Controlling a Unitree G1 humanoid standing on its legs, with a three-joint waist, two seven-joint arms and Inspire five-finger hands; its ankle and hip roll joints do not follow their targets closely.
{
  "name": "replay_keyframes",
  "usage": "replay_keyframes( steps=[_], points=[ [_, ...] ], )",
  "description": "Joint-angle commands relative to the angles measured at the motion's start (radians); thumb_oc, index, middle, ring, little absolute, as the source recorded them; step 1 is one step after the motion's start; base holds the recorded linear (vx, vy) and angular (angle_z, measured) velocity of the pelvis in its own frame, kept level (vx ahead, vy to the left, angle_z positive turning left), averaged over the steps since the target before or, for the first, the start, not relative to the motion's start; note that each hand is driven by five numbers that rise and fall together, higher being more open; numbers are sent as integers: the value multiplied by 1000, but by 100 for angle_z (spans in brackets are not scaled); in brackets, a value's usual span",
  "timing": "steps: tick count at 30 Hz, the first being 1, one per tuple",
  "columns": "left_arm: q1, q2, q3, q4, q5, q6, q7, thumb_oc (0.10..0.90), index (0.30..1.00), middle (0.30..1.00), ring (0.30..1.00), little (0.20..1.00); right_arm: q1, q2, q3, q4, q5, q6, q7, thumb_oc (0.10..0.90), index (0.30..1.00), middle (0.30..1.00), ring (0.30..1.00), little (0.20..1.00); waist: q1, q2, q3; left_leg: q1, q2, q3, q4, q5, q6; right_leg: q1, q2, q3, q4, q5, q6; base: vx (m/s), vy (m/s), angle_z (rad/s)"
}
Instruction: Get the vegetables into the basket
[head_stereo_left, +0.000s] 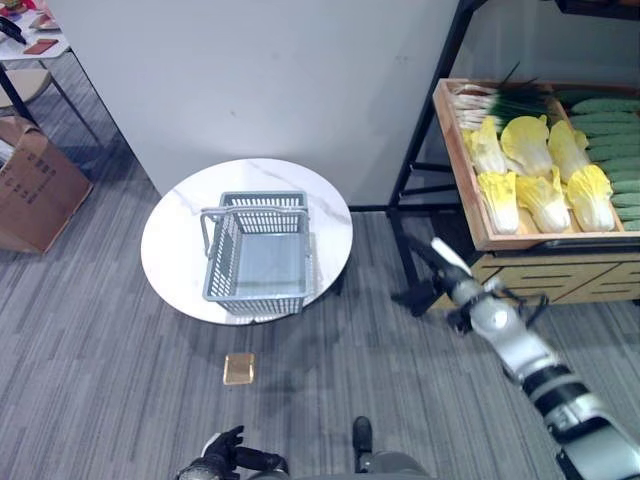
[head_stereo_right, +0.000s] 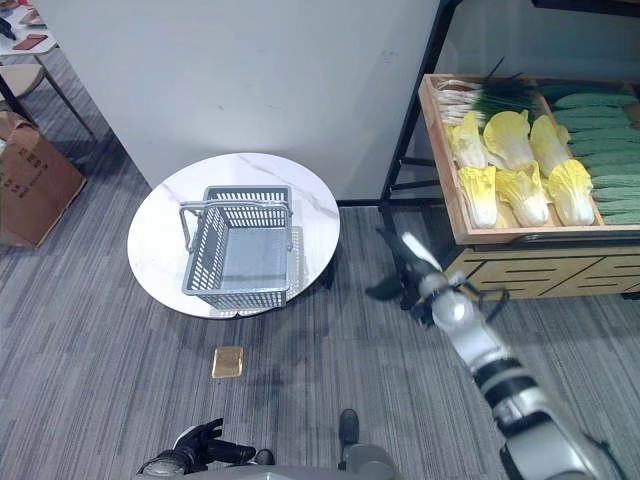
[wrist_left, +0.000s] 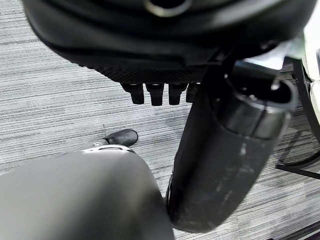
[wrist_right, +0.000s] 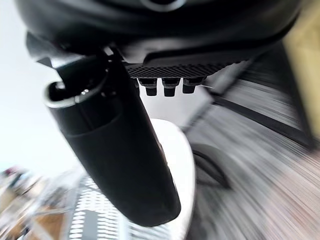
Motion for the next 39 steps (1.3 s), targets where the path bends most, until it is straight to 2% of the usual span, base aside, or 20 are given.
replay_keyframes(
  steps=[1, 4, 6, 8, 9, 10, 11, 13, 14, 18, 20, 23, 24, 28, 34, 39],
  points=[
    [-20, -2, -48, 61, -22, 5, 12, 900, 1000, 1000, 1000, 1000, -236, 20, 48, -5, -7, -68, -33, 900, 1000, 1000, 1000, 1000, 27, -65, 33, -39, -94, -25, 0, -36, 51, 105, -6, -4, 69, -173, 15, 0, -22, 12],
    [-36, 2, -55, 81, -50, 7, 26, 900, 1000, 1000, 1000, 1000, -421, 51, 125, 62, -35, -59, -51, 900, 1000, 1000, 1000, 1000, 50, -88, 46, -59, -89, -40, 0, -27, 46, 92, -3, -15, 72, -172, 11, -5, -37, 14],
    [-43, 8, -53, 84, -58, 6, 32, 900, 1000, 1000, 1000, 1000, -481, 57, 155, 90, -56, -51, -52, 900, 1000, 1000, 1000, 1000, 62, -97, 52, -68, -88, -48, 0, -25, 44, 86, -2, -19, 75, -172, 9, -10, -30, 19],
    [-56, 17, -53, 91, -77, 4, 45, 900, 1000, 1000, 1000, 1000, -560, 106, 183, 186, -39, -40, -63, 900, 1000, 1000, 1000, 1000, 81, -112, 62, -84, -88, -65, 0, -19, 44, 73, 0, -27, 82, -172, 7, -7, -38, 25],
    [-67, 28, -56, 92, -97, -1, 50, 900, 1000, 1000, 1000, 1000, -626, 168, 202, 278, -16, -31, -68, 900, 1000, 1000, 1000, 1000, 99, -127, 73, -103, -88, -81, 0, -13, 42, 62, 0, -36, 82, -169, 6, -2, -29, 22],
    [-67, 28, -55, 92, -97, -1, 50, 900, 1000, 1000, 1000, 1000, -627, 168, 203, 279, -16, -32, -68, 900, 1000, 1000, 1000, 1000, 98, -127, 72, -104, -88, -82, 0, -12, 42, 62, 0, -37, 82, -169, 6, 3, -24, 23],
    [-75, 30, -61, 94, -108, -1, 56, 900, 1000, 1000, 1000, 1000, -657, 216, 209, 343, -9, -31, -74, 900, 1000, 1000, 1000, 1000, 110, -133, 79, -112, -89, -92, 0, -10, 42, 58, 0, -43, 80, -167, 5, 9, -5, 16],
    [-79, 35, -60, 92, -118, -3, 59, 900, 1000, 1000, 1000, 1000, -675, 227, 220, 352, -10, -28, -70, 900, 1000, 1000, 1000, 1000, 115, -140, 85, -120, -89, -96, 0, -7, 41, 55, 0, -47, 76, -164, 5, 16, 0, 29],
    [-90, 47, -54, 96, -132, -4, 64, 900, 1000, 1000, 1000, 1000, -729, 272, 248, 416, -33, -19, -70, 900, 1000, 1000, 1000, 1000, 129, -150, 96, -139, -89, -111, 0, -2, 39, 45, 0, -57, 71, -159, 5, 21, -1, 35],
    [-110, 66, -72, 99, -163, -12, 74, 900, 1000, 1000, 1000, 1000, -844, 315, 294, 613, -52, -12, -74, 900, 1000, 1000, 1000, 1000, 167, -154, 121, -196, -96, -157, 0, 11, 37, 19, -3, -84, 52, -148, 5, 42, 17, 35],
    [-112, 69, -76, 99, -167, -12, 73, 900, 1000, 1000, 1000, 1000, -861, 317, 295, 634, -54, -10, -77, 900, 1000, 1000, 1000, 1000, 171, -154, 126, -209, -98, -165, 0, 14, 36, 12, -3, -88, 46, -145, 6, 33, 25, 39],
    [-112, 76, -81, 99, -168, -13, 70, 900, 1000, 1000, 1000, 1000, -912, 301, 341, 694, -99, -9, -71, 900, 1000, 1000, 1000, 1000, 184, -150, 134, -237, -102, -181, 0, 19, 35, -1, -2, -94, 27, -135, 8, 58, 36, 18],
    [-114, 82, -83, 103, -169, -11, 66, 900, 1000, 1000, 1000, 1000, -942, 267, 368, 714, -118, -8, -69, 900, 1000, 1000, 1000, 1000, 188, -149, 140, -254, -104, -187, 0, 23, 35, -10, -2, -93, 13, -128, 9, 50, 29, 14],
    [-113, 81, -81, 111, -168, -9, 66, 900, 1000, 1000, 1000, 1000, -965, 245, 395, 719, -131, 1, -65, 900, 1000, 1000, 1000, 1000, 184, -154, 132, -258, -106, -188, 0, 22, 35, -8, -1, -85, -1, -118, 12, 58, 33, 12],
    [-118, 81, -61, 124, -179, -2, 76, 900, 1000, 1000, 1000, 1000, -1003, 302, 410, 636, -137, 14, -64, 900, 1000, 1000, 1000, 1000, 158, -174, 105, -208, -105, -169, 0, -2, 43, 18, -2, -63, 34, -134, 11, 61, 28, -5],
    [-147, 92, -62, 123, -183, -5, 82, 900, 1000, 1000, 1000, 1000, -1040, 293, 406, 638, -116, 11, -83, 900, 1000, 1000, 1000, 1000, 143, -175, 105, -209, -101, -162, 0, -1, 40, -2, -2, -57, 63, -151, 7, 11, 9, -11]
  ],
)
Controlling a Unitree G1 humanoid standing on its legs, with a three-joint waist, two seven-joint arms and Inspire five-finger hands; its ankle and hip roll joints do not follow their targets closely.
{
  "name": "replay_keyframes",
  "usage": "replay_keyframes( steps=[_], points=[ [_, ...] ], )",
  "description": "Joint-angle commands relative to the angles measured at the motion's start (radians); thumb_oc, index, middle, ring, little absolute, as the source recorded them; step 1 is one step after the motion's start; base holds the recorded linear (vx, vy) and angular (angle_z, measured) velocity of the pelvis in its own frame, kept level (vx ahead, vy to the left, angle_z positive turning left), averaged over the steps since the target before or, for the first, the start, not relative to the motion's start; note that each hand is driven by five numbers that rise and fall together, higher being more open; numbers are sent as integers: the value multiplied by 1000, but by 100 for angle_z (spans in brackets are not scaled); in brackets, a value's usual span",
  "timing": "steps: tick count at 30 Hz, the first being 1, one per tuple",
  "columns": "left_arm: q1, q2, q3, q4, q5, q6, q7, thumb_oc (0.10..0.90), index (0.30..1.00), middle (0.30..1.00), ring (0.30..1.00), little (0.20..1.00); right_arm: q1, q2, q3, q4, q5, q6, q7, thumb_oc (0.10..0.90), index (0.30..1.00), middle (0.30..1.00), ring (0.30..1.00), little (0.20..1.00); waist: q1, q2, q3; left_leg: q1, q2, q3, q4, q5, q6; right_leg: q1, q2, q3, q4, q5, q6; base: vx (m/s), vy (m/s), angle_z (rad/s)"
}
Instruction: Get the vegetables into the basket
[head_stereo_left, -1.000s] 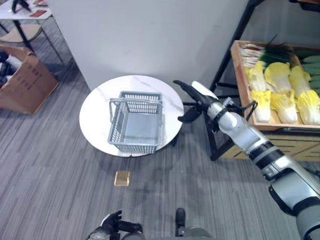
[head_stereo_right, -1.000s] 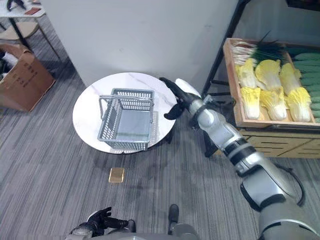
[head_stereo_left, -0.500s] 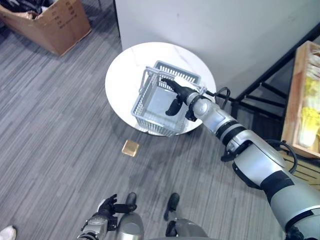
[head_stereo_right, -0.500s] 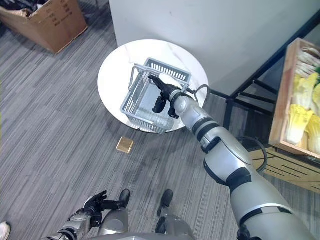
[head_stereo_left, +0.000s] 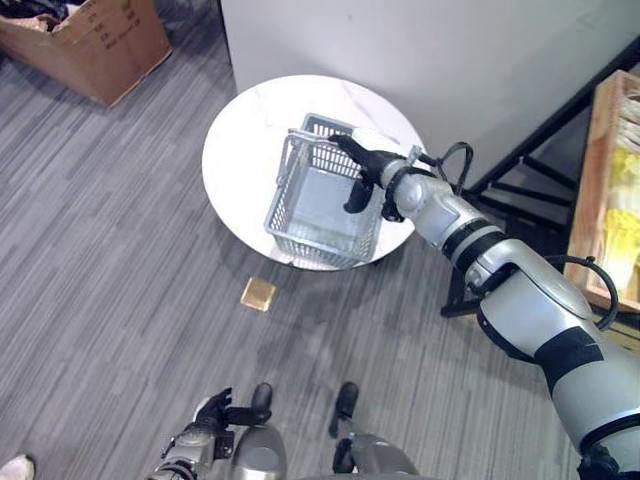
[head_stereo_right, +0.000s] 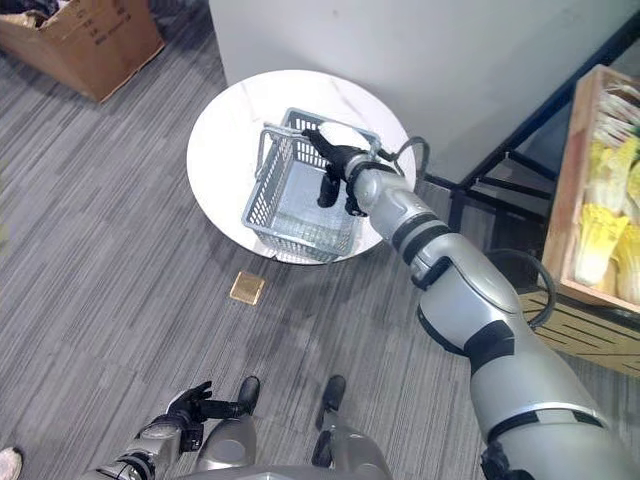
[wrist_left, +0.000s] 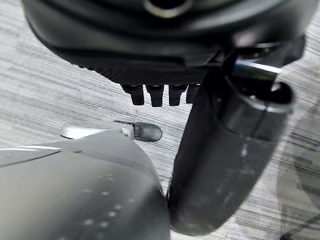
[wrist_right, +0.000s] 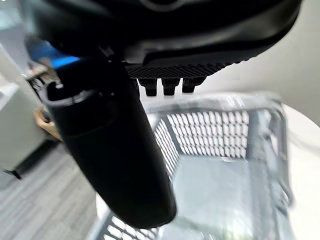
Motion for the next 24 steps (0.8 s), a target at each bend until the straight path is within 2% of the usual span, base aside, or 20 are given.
replay_keyframes(
  steps=[1, 6, 14, 18, 24],
  points=[
    [-4, 42, -23, 57, 0, 9, 18, 900, 1000, 1000, 1000, 1000, -246, -15, 15, 52, 7, -34, -77, 900, 1000, 1000, 1000, 1000, -7, -64, 30, 9, -107, 16, -27, -47, 84, 110, 11, 69, 61, -139, 19, 0, 0, 0],
    [-9, 39, -33, 64, 19, 13, 19, 900, 1000, 1000, 1000, 1000, -234, -22, 6, 28, 34, -31, -80, 900, 1000, 1000, 1000, 1000, -18, -68, 25, 5, -105, 25, -27, -48, 85, 105, 15, 84, 45, -123, 21, 14, -4, -2],
    [-7, 48, -30, 77, 18, 8, 26, 900, 1000, 1000, 1000, 1000, -270, 13, 17, 78, 26, -40, -88, 900, 1000, 1000, 1000, 1000, -6, -65, 25, -1, -104, 35, -27, -50, 85, 96, 17, 96, 38, -132, 21, 11, -6, -12],
    [-9, 62, -43, 70, -7, -2, 20, 900, 1000, 1000, 1000, 1000, -352, -47, 41, 172, 58, -44, -93, 900, 1000, 1000, 1000, 1000, 16, -56, 46, -84, -108, 6, -27, -27, 76, 47, 17, 73, 4, -114, 22, -9, -12, 14],
    [3, 67, -26, 76, -42, 1, 17, 900, 1000, 1000, 1000, 1000, -393, -107, 61, 223, 85, -43, -101, 900, 1000, 1000, 1000, 1000, 31, -57, 62, -137, -111, -13, -27, -13, 74, 6, 18, 65, -1, -104, 28, 16, 11, 14]
  ],
)
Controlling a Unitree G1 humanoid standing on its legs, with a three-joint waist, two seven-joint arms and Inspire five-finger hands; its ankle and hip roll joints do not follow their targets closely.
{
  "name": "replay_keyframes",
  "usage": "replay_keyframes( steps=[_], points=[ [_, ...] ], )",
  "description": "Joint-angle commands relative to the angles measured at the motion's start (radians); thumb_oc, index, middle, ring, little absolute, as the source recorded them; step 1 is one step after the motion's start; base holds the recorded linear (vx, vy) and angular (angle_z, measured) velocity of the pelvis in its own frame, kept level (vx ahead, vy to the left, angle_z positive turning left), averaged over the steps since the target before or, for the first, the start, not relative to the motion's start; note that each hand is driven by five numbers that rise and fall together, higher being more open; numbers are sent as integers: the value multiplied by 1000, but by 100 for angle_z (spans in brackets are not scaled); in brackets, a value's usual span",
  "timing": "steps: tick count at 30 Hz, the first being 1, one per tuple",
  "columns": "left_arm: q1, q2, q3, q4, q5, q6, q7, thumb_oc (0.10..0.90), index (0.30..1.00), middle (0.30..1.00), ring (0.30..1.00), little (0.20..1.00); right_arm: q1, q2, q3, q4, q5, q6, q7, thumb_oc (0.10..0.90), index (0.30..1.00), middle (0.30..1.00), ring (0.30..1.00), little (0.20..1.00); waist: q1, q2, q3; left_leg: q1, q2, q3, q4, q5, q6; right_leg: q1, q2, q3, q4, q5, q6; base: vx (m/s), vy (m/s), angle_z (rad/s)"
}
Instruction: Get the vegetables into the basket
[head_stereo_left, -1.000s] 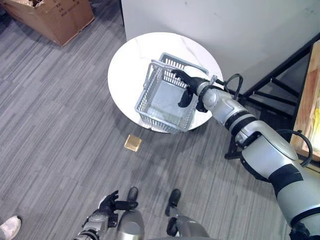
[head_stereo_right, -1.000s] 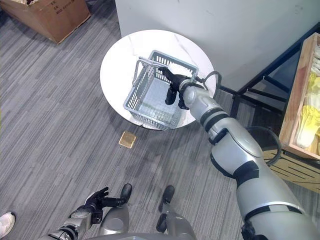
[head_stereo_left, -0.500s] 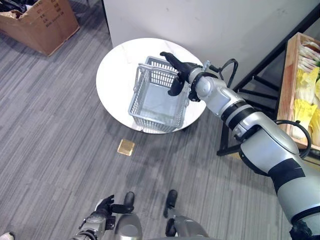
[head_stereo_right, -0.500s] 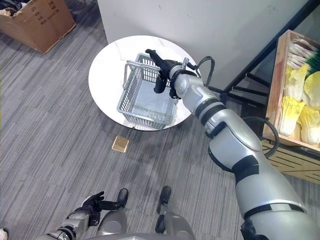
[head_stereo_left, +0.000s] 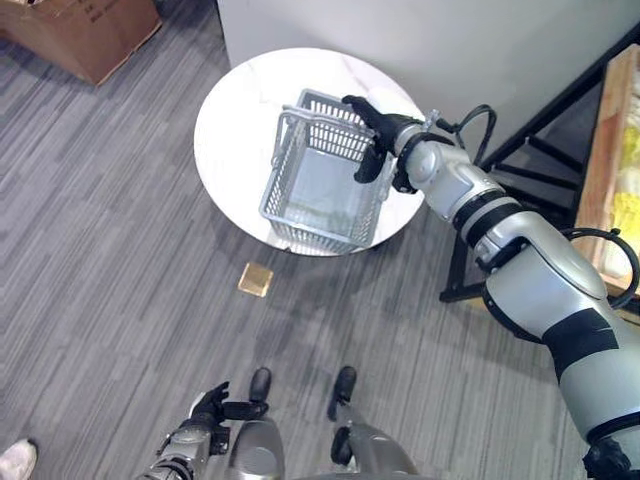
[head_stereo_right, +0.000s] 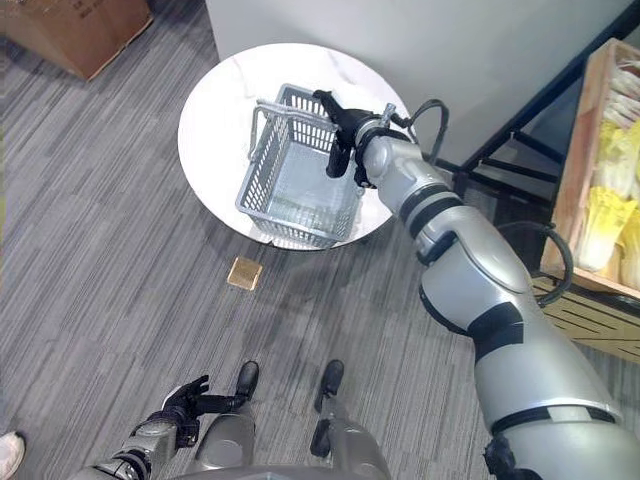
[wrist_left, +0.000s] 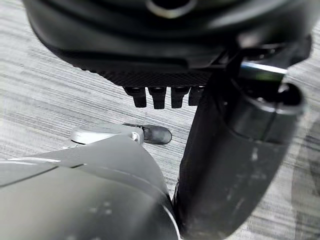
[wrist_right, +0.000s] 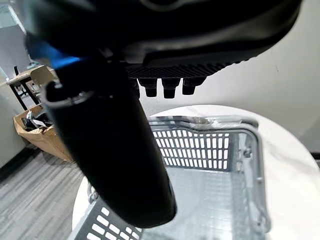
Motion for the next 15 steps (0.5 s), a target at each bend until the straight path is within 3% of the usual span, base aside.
replay_keyframes(
  steps=[1, 7, 15],
  points=[
    [12, 52, -22, 73, -4, 33, 21, 900, 1000, 1000, 1000, 1000, -303, -78, 36, 98, 32, -26, -72, 900, 1000, 1000, 1000, 1000, 22, -35, 83, 7, -113, -3, -55, -25, 85, 131, 13, 69, -1, -119, 36, 22, 23, 15],
    [6, 48, -41, 46, -13, 26, 16, 900, 1000, 1000, 1000, 1000, -331, -101, 74, 179, -9, -17, -53, 900, 1000, 1000, 1000, 1000, 52, -27, 100, -34, -116, -18, -46, -19, 88, 104, 8, 60, -1, -114, 43, 21, 31, 8],
    [-14, 37, -83, 2, -31, 21, 17, 900, 1000, 1000, 1000, 1000, -369, -149, 113, 230, -63, -4, -62, 900, 1000, 1000, 1000, 1000, 74, -14, 134, -160, -132, -20, 75, -60, 93, 41, 0, 68, -1, -98, 49, 11, 46, 10]
  ],
)
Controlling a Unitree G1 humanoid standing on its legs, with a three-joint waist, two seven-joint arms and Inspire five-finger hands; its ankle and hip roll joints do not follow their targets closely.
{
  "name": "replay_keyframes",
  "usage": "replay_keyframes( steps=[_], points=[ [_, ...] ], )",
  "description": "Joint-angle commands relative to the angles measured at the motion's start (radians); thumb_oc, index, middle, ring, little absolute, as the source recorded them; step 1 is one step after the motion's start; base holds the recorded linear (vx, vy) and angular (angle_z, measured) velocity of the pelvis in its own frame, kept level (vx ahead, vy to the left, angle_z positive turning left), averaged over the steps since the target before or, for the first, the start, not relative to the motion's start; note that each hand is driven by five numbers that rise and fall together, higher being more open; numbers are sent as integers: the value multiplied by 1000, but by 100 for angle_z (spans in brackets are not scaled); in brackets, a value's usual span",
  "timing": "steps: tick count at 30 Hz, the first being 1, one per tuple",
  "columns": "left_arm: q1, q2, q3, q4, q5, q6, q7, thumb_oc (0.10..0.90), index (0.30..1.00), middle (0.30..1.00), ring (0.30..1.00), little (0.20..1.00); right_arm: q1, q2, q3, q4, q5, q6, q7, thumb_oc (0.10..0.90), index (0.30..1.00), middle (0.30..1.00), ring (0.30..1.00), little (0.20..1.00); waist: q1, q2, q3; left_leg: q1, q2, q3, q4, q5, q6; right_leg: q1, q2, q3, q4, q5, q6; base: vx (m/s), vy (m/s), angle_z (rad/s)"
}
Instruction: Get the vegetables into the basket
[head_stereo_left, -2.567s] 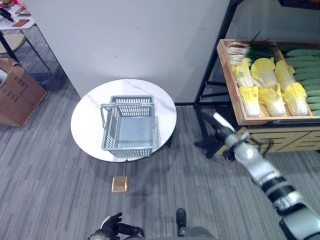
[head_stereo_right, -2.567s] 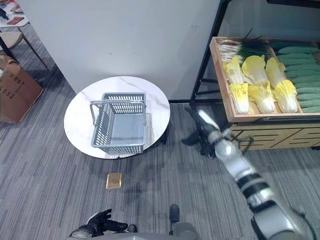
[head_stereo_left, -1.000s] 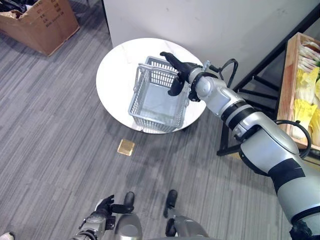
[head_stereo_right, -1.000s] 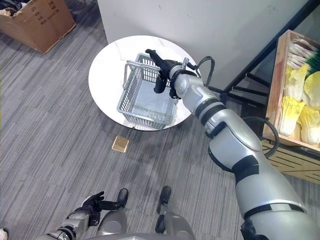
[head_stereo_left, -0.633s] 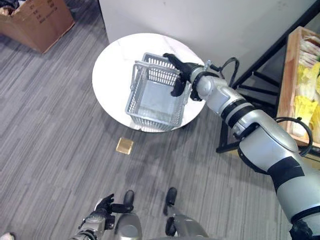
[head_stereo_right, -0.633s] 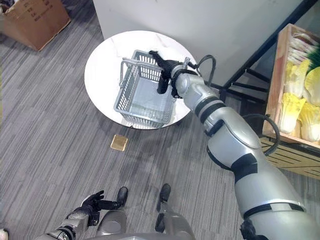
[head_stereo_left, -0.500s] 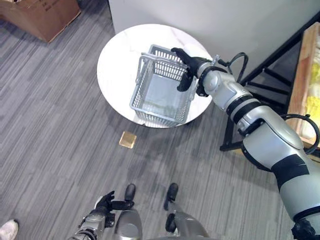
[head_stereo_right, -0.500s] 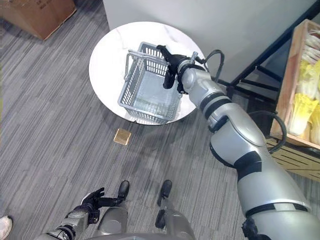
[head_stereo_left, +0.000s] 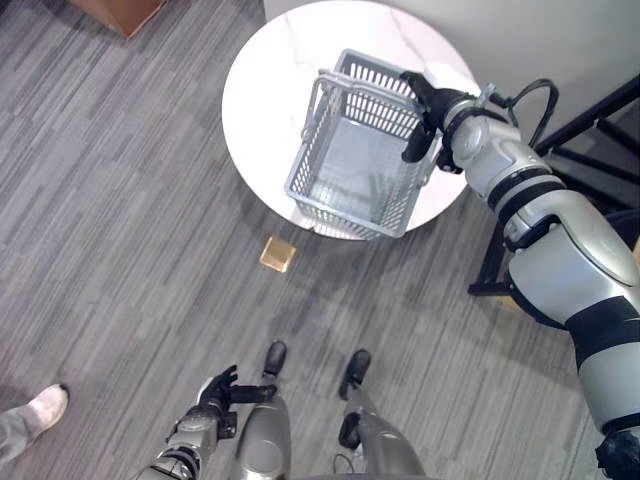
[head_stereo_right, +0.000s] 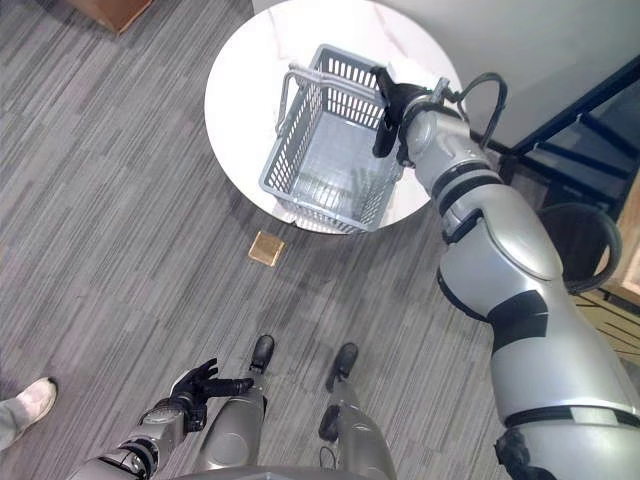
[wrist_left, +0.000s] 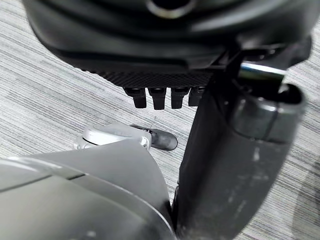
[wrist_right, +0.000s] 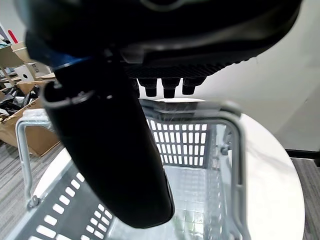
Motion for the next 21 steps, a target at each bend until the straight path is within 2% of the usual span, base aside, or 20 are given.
replay_keyframes(
  steps=[1, 6, 14, 18, 21],
  points=[
    [27, 52, -52, 41, 0, 40, 22, 900, 1000, 1000, 1000, 1000, -262, -77, 40, 50, -37, -11, -60, 400, 300, 300, 300, 300, 12, -46, 118, -22, -125, 16, 37, -66, 96, 136, 9, 110, -2, -99, 58, 7, 48, 11],
    [24, 48, -44, 43, 3, 44, 26, 900, 1000, 1000, 1000, 1000, -263, -75, 47, 46, -39, -5, -65, 400, 300, 300, 300, 300, 8, -45, 127, -47, -125, 24, 76, -84, 99, 122, 11, 123, -2, -98, 58, 0, 8, 2],
    [10, 45, -25, 67, 11, 50, 32, 900, 1000, 1000, 1000, 1000, -212, 3, 9, -4, -32, -6, -64, 400, 300, 300, 300, 300, -10, -49, 122, -40, -130, 36, 156, -134, 104, 158, 13, 146, -2, -107, 54, -8, 8, -9],
    [13, 50, -11, 85, 51, 56, 26, 900, 1000, 1000, 1000, 1000, -139, 21, -33, -58, -31, -4, -57, 400, 300, 300, 300, 300, -20, -58, 103, 25, -126, 51, 152, -150, 107, 211, 13, 149, -2, -117, 50, -4, -34, -9],
    [28, 52, 8, 106, 98, 68, 16, 900, 1000, 1000, 1000, 1000, -52, 16, -68, -144, -38, -5, -31, 400, 300, 300, 300, 300, -32, -68, 78, 115, -124, 68, 136, -168, 112, 279, 12, 151, 3, -132, 45, 9, -70, -7]
  ],
)
